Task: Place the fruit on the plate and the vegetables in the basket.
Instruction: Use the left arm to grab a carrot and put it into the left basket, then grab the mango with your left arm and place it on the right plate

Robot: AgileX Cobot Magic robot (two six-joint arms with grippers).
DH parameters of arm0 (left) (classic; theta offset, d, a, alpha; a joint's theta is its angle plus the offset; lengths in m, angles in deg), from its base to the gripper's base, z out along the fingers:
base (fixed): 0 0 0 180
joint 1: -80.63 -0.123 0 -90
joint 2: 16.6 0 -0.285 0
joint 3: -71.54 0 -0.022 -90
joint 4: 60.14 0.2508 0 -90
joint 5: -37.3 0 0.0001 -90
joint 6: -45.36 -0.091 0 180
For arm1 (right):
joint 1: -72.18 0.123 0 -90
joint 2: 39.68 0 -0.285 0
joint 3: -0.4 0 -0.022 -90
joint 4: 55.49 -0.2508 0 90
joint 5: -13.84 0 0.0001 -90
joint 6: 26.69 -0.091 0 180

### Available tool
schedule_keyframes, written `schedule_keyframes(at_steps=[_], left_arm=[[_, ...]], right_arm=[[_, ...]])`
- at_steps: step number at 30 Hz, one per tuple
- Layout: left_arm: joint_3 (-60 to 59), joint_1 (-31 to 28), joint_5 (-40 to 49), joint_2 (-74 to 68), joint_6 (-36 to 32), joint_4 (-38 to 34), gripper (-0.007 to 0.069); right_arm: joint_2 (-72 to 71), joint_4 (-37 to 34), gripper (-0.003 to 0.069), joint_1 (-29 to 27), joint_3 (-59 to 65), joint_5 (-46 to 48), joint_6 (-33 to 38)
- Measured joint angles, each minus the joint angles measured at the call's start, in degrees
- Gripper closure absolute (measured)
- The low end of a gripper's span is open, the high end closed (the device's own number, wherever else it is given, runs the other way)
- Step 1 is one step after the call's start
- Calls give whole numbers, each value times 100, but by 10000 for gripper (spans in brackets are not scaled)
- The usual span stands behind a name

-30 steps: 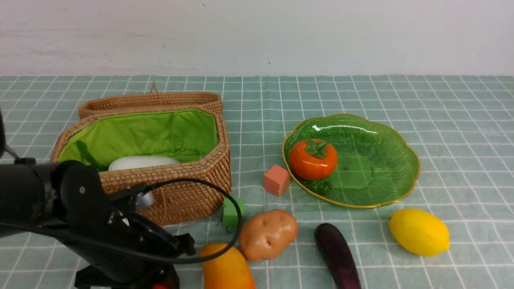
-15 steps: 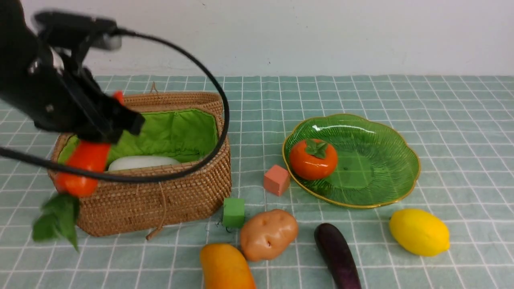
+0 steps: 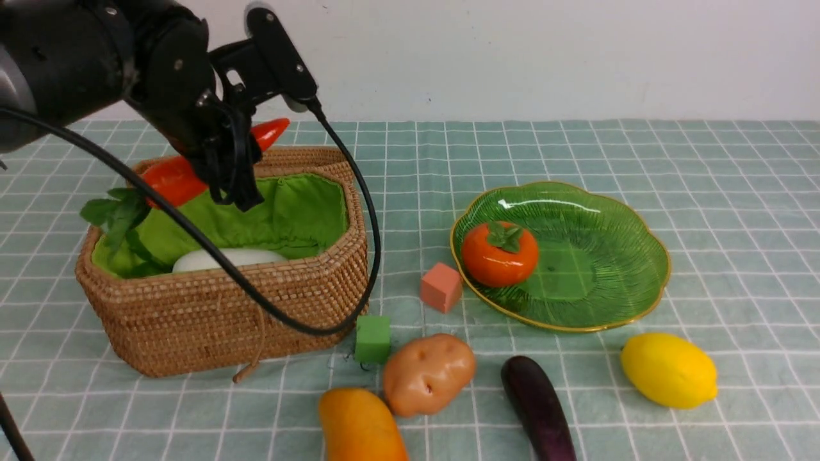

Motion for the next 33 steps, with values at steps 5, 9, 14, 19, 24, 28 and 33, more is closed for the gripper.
schedule_keyframes(at_steps=[5, 9, 14, 19, 24, 28, 33], left_arm=[[-64, 0, 88, 22, 417, -62, 1], [-82, 0, 750, 246, 560, -349, -36], [-244, 0, 1207, 1087, 609, -1581, 11], [-847, 50, 1330, 2119, 1270, -3785, 88], [-1690, 692, 1925, 2238, 2214, -4409, 92], [-1873, 1388, 1836, 1758, 3434, -3608, 43], [-1873, 1802, 1525, 845, 5542, -2892, 10]], right_arm=[[0, 0, 417, 0, 0, 0, 0], [0, 0, 417, 0, 0, 0, 0], [0, 0, 417, 0, 0, 0, 0], [0, 0, 417, 0, 0, 0, 0], [0, 0, 417, 0, 0, 0, 0], [0, 0, 417, 0, 0, 0, 0], [0, 0, 417, 0, 0, 0, 0]])
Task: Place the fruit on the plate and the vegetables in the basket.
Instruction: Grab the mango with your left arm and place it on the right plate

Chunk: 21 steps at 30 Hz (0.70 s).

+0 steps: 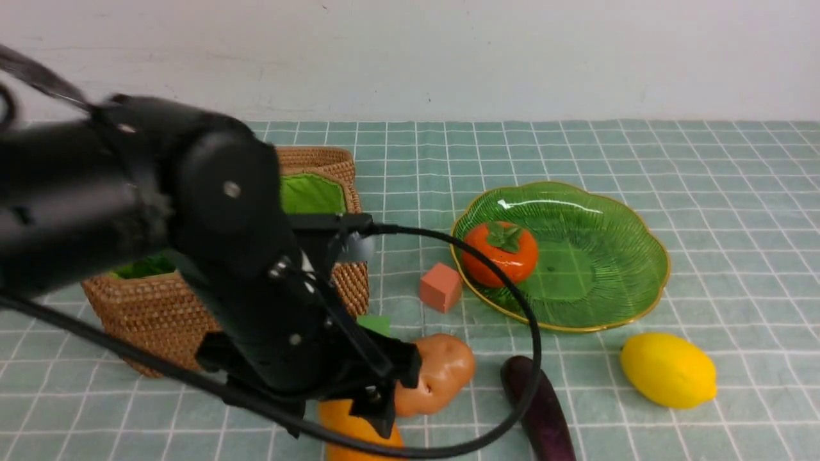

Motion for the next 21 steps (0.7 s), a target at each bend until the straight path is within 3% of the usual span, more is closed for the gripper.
schedule_keyframes(at_steps=[2, 6, 15, 21], left_arm=[[0, 16, -224, -418, 526, 121, 10], [0, 16, -521, -1050, 754, 178, 19], [34, 16, -666, -1294, 467, 179, 56], [16, 16, -270, -900, 233, 413, 56]], right_arm=[[0, 0, 417, 0, 0, 0, 0], [0, 0, 417, 0, 0, 0, 0], [0, 0, 417, 0, 0, 0, 0], [0, 0, 417, 0, 0, 0, 0]])
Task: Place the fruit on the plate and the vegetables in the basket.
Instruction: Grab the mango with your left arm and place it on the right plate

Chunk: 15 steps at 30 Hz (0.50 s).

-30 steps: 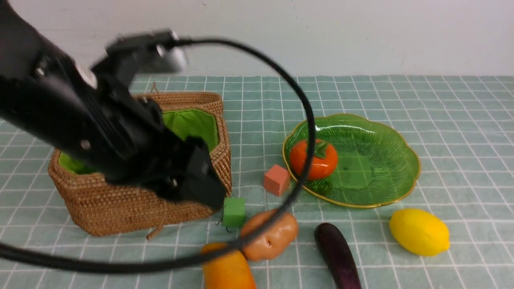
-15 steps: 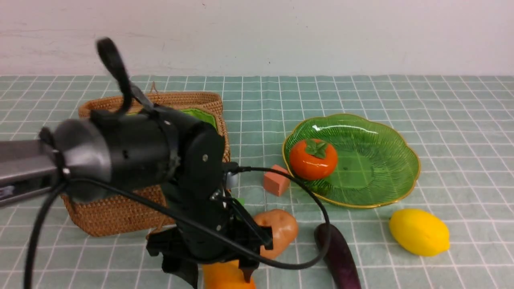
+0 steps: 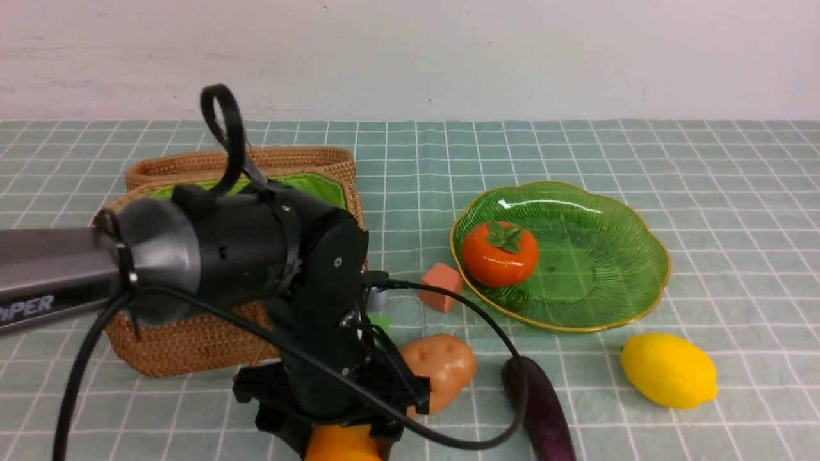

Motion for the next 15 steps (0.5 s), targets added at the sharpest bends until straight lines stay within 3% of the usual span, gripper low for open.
schedule_keyframes(at_steps=[6, 11, 15], left_arm=[[0, 0, 356, 650, -91, 186, 56], [411, 0, 490, 1208, -526, -494, 56], [1611, 4, 416, 1034, -1004, -812, 56]], right_arm=[[0, 0, 417, 0, 0, 0, 0], [0, 0, 417, 0, 0, 0, 0], [0, 0, 417, 0, 0, 0, 0]])
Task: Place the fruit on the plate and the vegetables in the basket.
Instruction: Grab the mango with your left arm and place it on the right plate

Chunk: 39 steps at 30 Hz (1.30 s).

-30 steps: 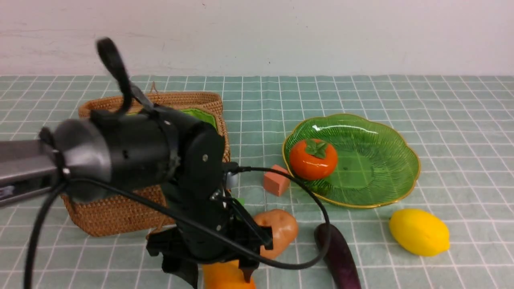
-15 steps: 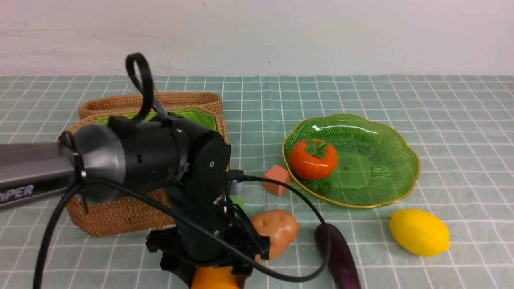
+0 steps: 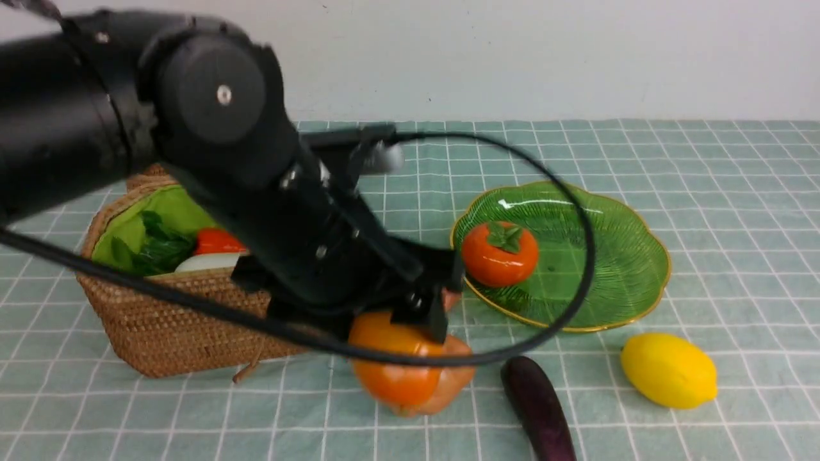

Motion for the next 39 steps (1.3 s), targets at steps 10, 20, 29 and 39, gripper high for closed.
schedule_keyframes(at_steps=[10, 20, 29, 39], left_arm=[[3793, 2, 226, -2969, -777, -39, 57], [5639, 199, -490, -4882, -811, 262, 57], [5653, 360, -805, -5332, -811, 287, -43], [5661, 343, 50, -4962, -997, 640, -29]], right_arm=[[0, 0, 417, 0, 0, 0, 0], [0, 0, 417, 0, 0, 0, 0], [0, 0, 417, 0, 0, 0, 0], [0, 0, 417, 0, 0, 0, 0]])
